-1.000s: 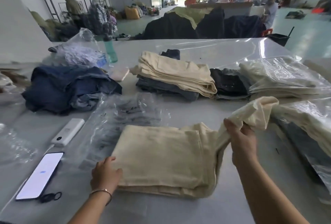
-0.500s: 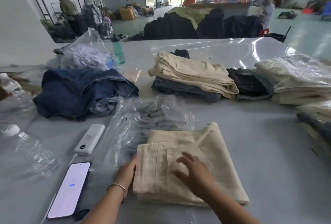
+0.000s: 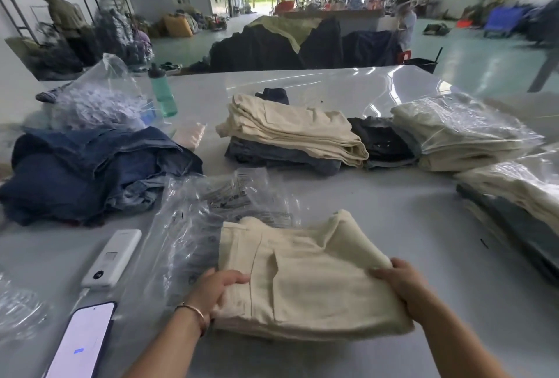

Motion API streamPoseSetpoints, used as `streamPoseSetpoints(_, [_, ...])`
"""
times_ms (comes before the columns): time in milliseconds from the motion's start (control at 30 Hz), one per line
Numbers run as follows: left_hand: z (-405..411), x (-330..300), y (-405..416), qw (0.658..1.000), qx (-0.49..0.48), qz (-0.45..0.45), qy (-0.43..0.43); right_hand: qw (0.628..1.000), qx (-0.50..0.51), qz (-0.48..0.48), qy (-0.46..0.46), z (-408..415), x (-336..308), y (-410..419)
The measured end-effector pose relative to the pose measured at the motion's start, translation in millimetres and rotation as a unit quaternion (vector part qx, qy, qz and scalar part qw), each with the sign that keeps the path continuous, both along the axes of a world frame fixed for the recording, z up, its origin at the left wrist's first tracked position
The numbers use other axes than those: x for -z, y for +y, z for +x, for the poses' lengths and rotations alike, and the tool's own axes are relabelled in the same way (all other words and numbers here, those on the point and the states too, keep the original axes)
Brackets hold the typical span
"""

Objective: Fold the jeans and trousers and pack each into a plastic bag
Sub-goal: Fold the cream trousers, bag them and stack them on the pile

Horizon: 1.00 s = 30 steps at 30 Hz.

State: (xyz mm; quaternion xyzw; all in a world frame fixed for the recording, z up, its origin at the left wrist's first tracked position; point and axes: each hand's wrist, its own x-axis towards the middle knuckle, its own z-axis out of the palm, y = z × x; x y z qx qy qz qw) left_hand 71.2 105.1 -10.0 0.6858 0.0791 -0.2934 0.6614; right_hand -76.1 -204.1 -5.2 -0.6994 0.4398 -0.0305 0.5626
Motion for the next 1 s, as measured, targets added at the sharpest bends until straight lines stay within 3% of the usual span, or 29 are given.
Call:
streamPoseSetpoints(100, [-14.3,-10.3,-27.7,0.997,0.021,-0.07,-0.03,0.995,0.028,-0.036,-0.093,-24.1,-21.0,-33.1])
streamPoseSetpoints(200, [-44.8,-3.8,-68.7,0.996,0.052,-0.058,-0.037,0.987,0.047,-0.098,-0.115,-51.8,-26.3,-71.4])
streamPoseSetpoints(300, [-88.3,15.2,-111.2,0.991,0.119,0.056,0.01,0.968,0.036,-0.249,0.021,-66.4,-14.1,-112.1])
streamPoseSetpoints(433, [-132.0,34.2,-144.9,0.94,0.256,0.22,0.047,0.93,0.017,-0.3,0.213,-78.5,-12.3,-153.9])
streamPoseSetpoints(533, [-115.3,12.7,-153.7,0.868,0.346,0.356,-0.024,0.908,-0.059,-0.251,0.33,-96.9,-16.5,-171.4])
streamPoseSetpoints(600, [-87.2,-10.3,-164.4,0.851,0.311,0.411,-0.103,0.918,-0.112,-0.156,0.346,-109.8,-14.6,-166.1])
streamPoseSetpoints(633, [-73.3,-18.3,-173.5,0.837,0.269,0.447,-0.163,0.926,-0.122,-0.097,0.345,-114.4,-11.5,-162.3])
streamPoseSetpoints(700, [-56.4,-24.3,-197.3,0.766,0.214,0.501,-0.34,0.945,-0.113,-0.023,0.305,-117.6,-3.8,-157.5])
streamPoseSetpoints(767, [-51.5,-16.4,-224.5,0.73,0.246,0.479,-0.422,0.965,-0.082,-0.016,0.249,-111.7,5.4,-161.7])
streamPoseSetpoints(867, [-50.3,9.1,-247.3,0.717,0.339,0.505,-0.339,0.986,-0.017,-0.093,0.137,-92.9,12.6,-167.5])
streamPoseSetpoints(933, [-48.5,23.8,-247.1,0.748,0.315,0.513,-0.279,0.99,-0.007,-0.133,0.053,-83.0,16.7,-167.5])
streamPoseSetpoints(1000, [-51.3,31.0,-244.9,0.772,0.272,0.511,-0.263,0.996,0.003,-0.092,-0.017,-78.1,21.0,-162.7])
